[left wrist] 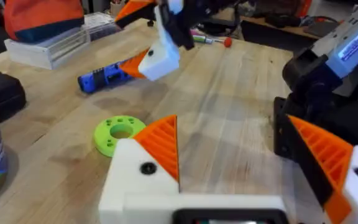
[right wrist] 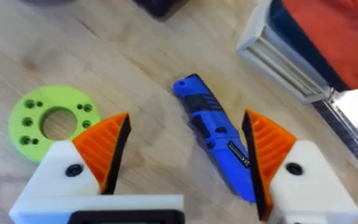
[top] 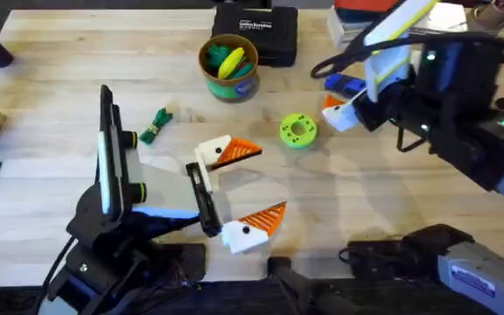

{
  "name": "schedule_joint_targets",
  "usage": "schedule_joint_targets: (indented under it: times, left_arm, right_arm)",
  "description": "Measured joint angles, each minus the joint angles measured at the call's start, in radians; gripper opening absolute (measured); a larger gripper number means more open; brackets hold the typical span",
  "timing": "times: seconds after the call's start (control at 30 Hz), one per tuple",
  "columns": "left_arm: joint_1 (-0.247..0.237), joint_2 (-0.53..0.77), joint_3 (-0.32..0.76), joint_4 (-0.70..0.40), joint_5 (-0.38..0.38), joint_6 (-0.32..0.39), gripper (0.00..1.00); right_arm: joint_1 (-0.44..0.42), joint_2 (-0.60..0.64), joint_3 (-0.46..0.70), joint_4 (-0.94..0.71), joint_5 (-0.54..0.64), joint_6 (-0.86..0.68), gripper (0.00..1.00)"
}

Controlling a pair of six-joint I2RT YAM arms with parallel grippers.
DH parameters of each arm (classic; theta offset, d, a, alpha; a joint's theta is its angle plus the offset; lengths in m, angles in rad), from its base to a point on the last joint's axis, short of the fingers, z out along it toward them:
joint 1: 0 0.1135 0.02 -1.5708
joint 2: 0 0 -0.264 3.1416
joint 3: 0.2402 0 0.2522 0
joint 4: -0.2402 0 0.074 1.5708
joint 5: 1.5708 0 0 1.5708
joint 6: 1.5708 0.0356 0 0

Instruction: Pick up the gripper from the table and insert it into the empty holder that is missing its gripper. Then pick up a screw, insert it into the mounting hole, and use the screwdriver to tighten it. Finally, clean up the table by picking up the vegetable and placing it into the bucket.

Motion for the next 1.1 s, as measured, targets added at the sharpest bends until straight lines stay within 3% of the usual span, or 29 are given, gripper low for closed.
schedule_joint_targets:
  times: [0.17, 0.3, 0.4, 0.5, 0.63, 0.83, 0.97, 1.1]
  left_arm:
    - [0.000, 0.000, 0.000, 0.004, -0.031, 0.003, 0.985]
    - [-0.001, 0.000, 0.011, 0.037, -0.170, -0.063, 0.985]
    - [-0.001, 0.002, 0.076, -0.024, -0.297, -0.106, 0.985]
    - [-0.001, 0.042, 0.216, -0.172, -0.424, -0.121, 0.984]
    - [-0.001, 0.170, 0.430, -0.462, -0.595, -0.135, 0.985]
    - [0.005, 0.489, 0.724, -0.840, -0.819, -0.116, 0.985]
    - [0.067, 0.681, 0.847, -0.987, -0.914, -0.108, 0.985]
    - [0.220, 0.859, 0.895, -1.002, -0.948, -0.108, 0.985]
  right_arm:
    - [0.000, -0.092, 0.001, -0.068, -0.045, 0.053, 0.994]
    - [0.000, -0.108, 0.001, -0.105, -0.062, 0.069, 0.994]
    - [0.000, -0.109, 0.001, -0.108, -0.073, 0.083, 0.994]
    - [0.000, -0.109, 0.001, -0.108, -0.083, 0.090, 0.994]
    - [0.000, -0.109, 0.001, -0.124, -0.091, 0.122, 0.994]
    - [0.000, -0.109, 0.001, -0.132, -0.094, 0.155, 0.994]
    - [0.000, -0.109, 0.001, -0.132, -0.094, 0.160, 0.994]
    - [0.000, -0.109, 0.001, -0.132, -0.094, 0.163, 0.994]
